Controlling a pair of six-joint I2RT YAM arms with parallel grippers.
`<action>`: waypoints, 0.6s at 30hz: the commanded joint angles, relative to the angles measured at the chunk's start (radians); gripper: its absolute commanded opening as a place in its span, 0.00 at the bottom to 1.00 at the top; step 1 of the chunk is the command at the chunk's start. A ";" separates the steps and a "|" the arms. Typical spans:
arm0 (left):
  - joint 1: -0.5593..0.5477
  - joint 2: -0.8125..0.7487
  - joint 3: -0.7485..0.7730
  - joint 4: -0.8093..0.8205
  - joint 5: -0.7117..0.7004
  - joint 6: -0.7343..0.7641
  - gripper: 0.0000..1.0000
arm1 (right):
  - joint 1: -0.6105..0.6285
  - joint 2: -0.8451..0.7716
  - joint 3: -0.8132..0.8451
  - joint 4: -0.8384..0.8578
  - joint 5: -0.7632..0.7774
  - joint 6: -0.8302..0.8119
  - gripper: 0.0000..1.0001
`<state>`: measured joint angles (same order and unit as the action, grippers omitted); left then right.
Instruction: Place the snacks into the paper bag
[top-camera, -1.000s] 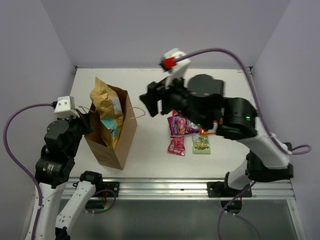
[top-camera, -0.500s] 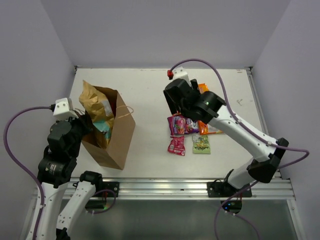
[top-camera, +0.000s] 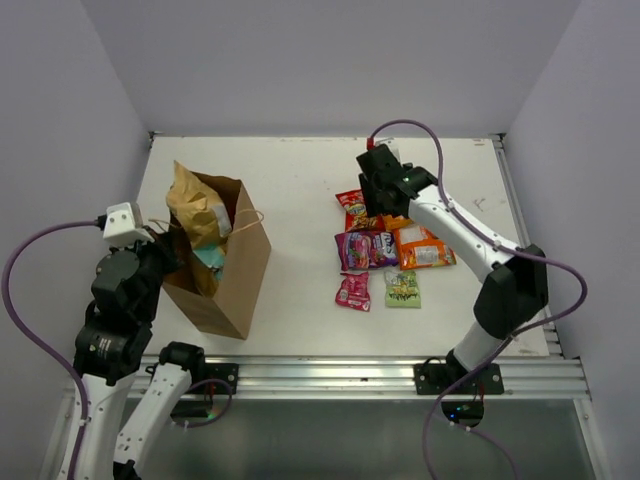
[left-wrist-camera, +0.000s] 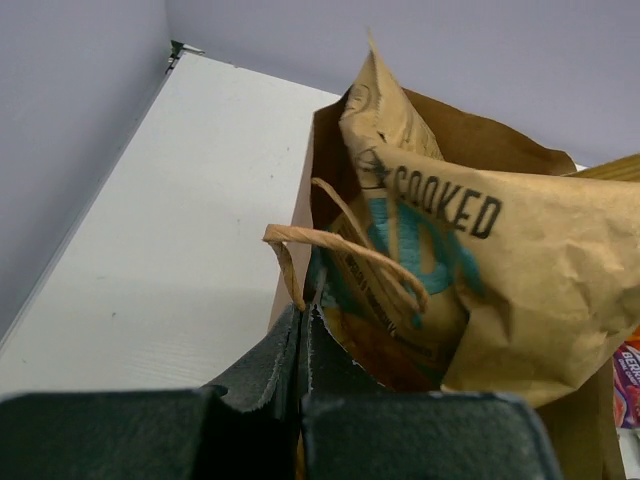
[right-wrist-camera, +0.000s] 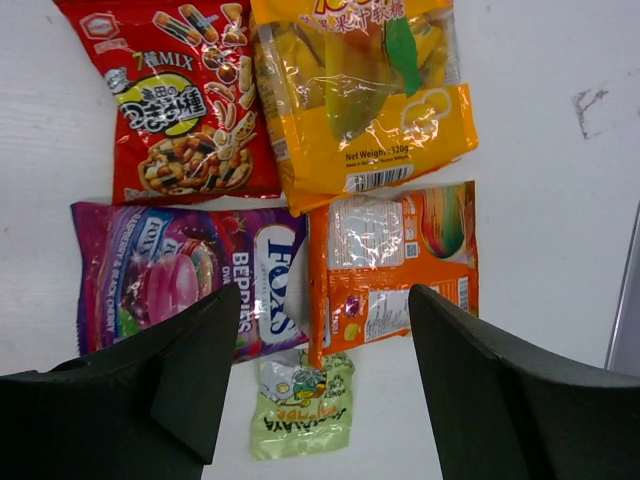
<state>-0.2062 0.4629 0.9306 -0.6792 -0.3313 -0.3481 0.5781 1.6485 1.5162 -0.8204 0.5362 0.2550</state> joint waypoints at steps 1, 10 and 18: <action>-0.006 -0.004 0.002 0.036 0.016 0.015 0.00 | -0.032 0.113 0.041 0.086 -0.024 -0.046 0.70; -0.006 0.008 0.002 0.032 0.014 0.041 0.00 | -0.089 0.373 0.217 0.089 0.010 -0.076 0.63; -0.006 0.011 -0.003 0.036 0.005 0.049 0.00 | -0.116 0.493 0.228 0.124 0.137 -0.123 0.59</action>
<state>-0.2062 0.4629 0.9306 -0.6731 -0.3187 -0.3214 0.4744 2.1189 1.7199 -0.7311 0.5785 0.1642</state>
